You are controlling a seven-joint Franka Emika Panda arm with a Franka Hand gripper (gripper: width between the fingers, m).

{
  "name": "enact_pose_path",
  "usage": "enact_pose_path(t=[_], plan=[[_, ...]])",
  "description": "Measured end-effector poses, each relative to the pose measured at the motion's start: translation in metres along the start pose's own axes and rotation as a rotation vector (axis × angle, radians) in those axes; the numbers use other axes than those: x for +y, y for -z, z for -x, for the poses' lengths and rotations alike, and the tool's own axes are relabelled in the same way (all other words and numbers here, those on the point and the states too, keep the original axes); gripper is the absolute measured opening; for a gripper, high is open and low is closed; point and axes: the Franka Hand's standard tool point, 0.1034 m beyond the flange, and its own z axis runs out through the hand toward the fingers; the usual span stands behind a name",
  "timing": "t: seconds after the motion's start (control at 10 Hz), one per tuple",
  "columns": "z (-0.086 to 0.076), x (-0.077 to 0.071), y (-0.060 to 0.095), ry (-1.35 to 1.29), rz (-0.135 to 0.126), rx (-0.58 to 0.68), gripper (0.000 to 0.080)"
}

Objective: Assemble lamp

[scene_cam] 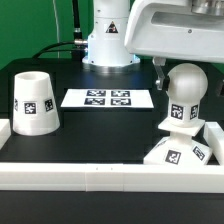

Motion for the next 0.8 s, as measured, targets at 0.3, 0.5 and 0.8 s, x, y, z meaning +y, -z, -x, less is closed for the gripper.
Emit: enact_pose_path(t=[0.3, 0.5, 0.8], plan=[[0.026, 0.018, 0.029, 0.001, -0.018, -0.012, 0.0699], [0.040, 0.044, 0.041, 0.002, -0.022, -0.019, 0.0699], [0.039, 0.040, 0.038, 0.009, -0.021, -0.020, 0.0699]])
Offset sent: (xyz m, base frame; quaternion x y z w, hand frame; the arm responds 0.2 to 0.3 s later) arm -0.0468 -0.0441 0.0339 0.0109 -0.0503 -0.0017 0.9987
